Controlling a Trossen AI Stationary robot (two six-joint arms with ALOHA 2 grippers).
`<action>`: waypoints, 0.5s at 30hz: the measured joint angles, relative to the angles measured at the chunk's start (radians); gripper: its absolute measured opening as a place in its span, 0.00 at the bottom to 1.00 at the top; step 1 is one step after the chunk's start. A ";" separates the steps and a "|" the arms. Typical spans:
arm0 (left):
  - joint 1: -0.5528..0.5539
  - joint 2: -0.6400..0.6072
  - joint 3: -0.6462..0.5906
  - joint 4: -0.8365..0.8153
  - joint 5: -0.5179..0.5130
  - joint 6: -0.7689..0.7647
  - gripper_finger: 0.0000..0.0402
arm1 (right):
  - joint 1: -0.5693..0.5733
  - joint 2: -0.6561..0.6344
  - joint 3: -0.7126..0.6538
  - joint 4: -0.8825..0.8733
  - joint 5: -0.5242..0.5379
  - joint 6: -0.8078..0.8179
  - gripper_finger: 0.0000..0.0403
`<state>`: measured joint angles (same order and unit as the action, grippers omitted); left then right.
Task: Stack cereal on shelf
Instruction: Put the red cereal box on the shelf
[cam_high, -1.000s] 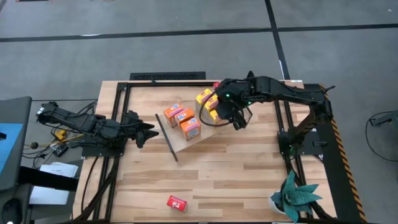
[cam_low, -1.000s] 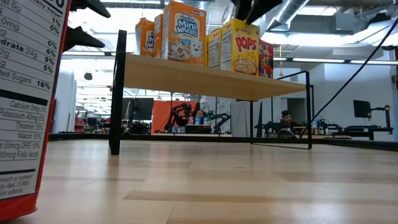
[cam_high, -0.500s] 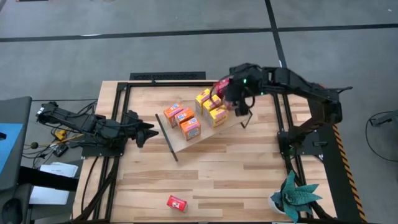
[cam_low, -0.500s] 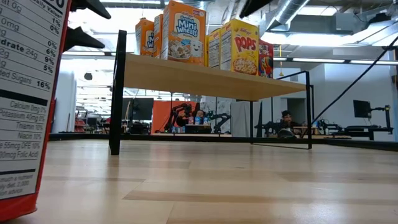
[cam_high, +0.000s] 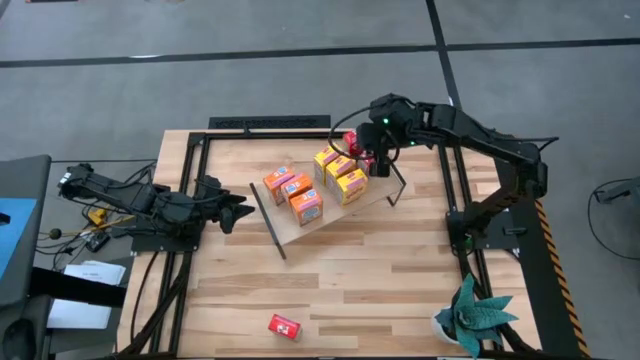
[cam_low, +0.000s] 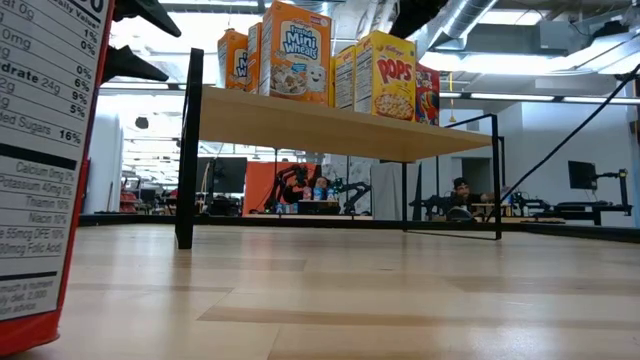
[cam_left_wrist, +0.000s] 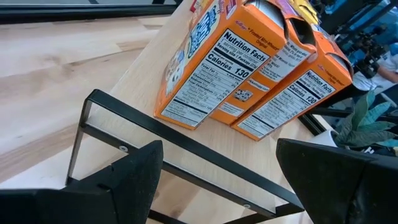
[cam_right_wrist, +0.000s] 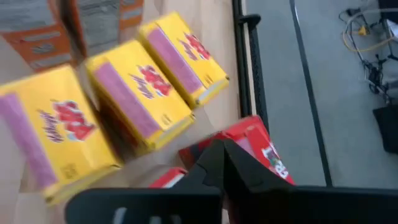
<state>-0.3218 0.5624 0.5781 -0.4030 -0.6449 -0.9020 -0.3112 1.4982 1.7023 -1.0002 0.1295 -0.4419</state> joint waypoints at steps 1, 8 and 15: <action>0.000 0.000 0.000 -0.001 0.000 0.000 0.76 | 0.005 0.000 0.000 0.005 0.000 -0.001 0.04; 0.000 0.000 0.000 -0.008 -0.015 -0.001 0.76 | 0.022 0.000 -0.044 0.058 0.000 0.003 0.09; 0.000 0.000 0.000 -0.008 -0.024 0.000 0.76 | 0.028 0.000 -0.043 0.062 -0.002 0.008 0.10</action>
<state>-0.3218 0.5625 0.5781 -0.4107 -0.6693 -0.9024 -0.2831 1.4979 1.6592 -0.9382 0.1272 -0.4335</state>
